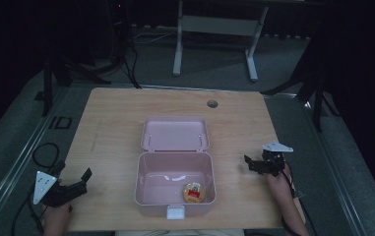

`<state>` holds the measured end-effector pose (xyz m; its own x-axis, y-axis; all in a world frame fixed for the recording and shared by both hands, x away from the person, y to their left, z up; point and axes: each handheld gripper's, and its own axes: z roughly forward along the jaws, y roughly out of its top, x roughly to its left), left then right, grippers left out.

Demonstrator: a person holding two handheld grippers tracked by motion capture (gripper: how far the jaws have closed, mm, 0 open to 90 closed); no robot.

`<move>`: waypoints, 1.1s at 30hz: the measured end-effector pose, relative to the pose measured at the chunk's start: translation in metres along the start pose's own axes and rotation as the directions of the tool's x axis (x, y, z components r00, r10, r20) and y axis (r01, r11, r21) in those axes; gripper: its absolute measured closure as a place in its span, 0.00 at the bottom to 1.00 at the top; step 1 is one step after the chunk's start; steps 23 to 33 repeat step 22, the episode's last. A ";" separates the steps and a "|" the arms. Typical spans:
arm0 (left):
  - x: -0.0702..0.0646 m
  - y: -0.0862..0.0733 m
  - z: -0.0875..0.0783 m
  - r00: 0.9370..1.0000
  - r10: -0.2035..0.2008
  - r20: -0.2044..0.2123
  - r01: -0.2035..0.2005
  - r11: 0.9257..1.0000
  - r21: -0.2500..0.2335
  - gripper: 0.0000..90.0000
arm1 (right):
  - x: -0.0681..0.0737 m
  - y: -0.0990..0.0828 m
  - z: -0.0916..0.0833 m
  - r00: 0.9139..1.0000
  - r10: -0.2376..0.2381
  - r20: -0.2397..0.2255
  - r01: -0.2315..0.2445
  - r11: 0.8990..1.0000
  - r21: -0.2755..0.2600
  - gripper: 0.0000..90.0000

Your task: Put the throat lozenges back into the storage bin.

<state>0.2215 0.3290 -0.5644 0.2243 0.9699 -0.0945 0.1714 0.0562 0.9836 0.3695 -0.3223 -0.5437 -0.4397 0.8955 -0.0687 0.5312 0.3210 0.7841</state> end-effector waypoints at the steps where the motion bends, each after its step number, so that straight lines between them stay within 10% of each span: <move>1: 0.000 0.000 0.000 1.000 0.000 0.000 0.000 1.000 0.000 0.00 | -0.003 -0.001 -0.001 1.000 0.014 0.021 -0.014 1.000 -0.001 0.12; 16: 0.000 0.000 0.000 1.000 -0.004 -0.001 0.004 1.000 0.000 0.00 | -0.031 -0.011 -0.011 0.977 0.174 0.122 -0.169 0.984 -0.051 0.12; 33: 0.000 0.000 0.000 1.000 -0.004 0.000 0.004 1.000 0.000 0.00 | -0.031 -0.011 -0.009 0.978 0.173 0.117 -0.170 0.985 -0.037 0.12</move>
